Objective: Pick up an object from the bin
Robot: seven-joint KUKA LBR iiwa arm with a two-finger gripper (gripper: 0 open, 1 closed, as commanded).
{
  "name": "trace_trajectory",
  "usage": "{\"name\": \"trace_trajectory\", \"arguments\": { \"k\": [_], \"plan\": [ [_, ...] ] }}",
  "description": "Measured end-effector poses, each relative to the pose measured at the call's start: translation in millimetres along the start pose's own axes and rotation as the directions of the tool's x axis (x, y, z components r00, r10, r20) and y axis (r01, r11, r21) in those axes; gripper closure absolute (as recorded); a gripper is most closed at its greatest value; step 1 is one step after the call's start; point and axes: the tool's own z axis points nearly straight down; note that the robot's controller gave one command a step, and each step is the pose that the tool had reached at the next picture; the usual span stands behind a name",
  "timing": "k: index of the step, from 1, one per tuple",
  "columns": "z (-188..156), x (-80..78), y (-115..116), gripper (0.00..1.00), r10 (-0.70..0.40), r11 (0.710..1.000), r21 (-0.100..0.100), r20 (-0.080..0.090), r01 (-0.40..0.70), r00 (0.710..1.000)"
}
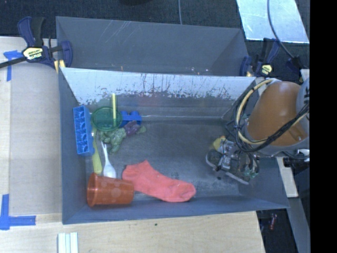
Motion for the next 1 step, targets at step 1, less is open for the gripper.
{"name": "trace_trajectory", "arguments": {
  "k": [1],
  "plan": [
    [-34.9, -0.8, 0.0, 1.00, 0.000, 1.000, 0.000, 0.000, 0.000, 1.000]
  ]
}}
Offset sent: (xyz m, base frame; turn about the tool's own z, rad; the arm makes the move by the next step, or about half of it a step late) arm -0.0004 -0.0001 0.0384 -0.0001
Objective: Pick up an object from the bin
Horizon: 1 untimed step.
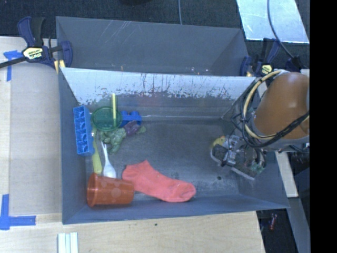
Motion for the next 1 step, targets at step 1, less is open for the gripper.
{"name": "trace_trajectory", "arguments": {
  "k": [1],
  "plan": [
    [-16.6, -1.6, 0.2, 1.00, 0.000, 1.000, -0.001, 0.005, 0.000, 1.000]
  ]
}}
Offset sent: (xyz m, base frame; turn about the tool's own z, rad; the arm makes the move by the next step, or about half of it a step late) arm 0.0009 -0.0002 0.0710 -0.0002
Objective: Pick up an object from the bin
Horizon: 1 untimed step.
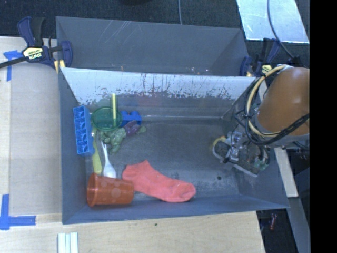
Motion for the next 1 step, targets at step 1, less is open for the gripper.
{"name": "trace_trajectory", "arguments": {
  "k": [1],
  "plan": [
    [-15.7, 1.1, -0.2, 1.00, -0.001, 1.000, 0.001, -0.008, 0.001, 1.000]
  ]
}}
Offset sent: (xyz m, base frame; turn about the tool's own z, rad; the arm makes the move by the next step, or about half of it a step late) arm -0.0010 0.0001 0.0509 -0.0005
